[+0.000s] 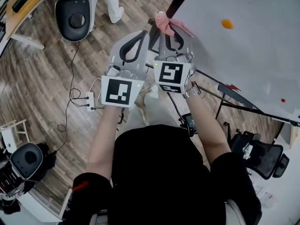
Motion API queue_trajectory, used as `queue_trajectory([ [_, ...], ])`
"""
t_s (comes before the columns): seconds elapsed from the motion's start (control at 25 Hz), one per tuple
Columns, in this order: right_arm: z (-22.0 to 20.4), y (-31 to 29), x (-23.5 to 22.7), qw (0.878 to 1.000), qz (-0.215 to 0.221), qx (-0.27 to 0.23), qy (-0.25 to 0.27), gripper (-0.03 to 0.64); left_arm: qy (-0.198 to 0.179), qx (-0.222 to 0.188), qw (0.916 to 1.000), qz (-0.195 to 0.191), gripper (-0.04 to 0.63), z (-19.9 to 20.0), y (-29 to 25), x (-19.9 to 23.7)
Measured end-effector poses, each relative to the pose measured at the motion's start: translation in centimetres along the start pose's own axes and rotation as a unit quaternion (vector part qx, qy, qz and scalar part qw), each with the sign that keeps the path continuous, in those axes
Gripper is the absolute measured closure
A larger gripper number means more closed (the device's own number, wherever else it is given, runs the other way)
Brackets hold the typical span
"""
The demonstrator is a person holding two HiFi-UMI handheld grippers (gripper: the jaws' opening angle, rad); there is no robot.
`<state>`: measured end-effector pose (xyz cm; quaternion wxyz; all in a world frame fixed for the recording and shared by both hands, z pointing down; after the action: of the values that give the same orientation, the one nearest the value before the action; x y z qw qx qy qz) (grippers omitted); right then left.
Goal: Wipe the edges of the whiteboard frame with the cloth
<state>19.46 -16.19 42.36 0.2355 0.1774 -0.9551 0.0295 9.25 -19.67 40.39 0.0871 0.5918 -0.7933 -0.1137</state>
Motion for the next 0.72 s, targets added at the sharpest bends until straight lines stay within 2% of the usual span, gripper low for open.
queue_trajectory([
  [0.72, -2.8, -0.1, 1.3, 0.999, 0.009, 0.032, -0.017, 0.588, 0.002, 0.013, 0.9999, -0.001, 0.594, -1.5, 0.0, 0.1],
])
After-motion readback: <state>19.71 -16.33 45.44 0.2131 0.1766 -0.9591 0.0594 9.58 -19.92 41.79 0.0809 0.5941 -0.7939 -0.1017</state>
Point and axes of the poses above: the fingertips, and each gripper's own axes: y backward along the fingers, x to its left, z out of its top, the point moved 5 cm from there along y, backward along the fingers, and after that the axes turned 10 degrees about -x, right-handed, at the moved point
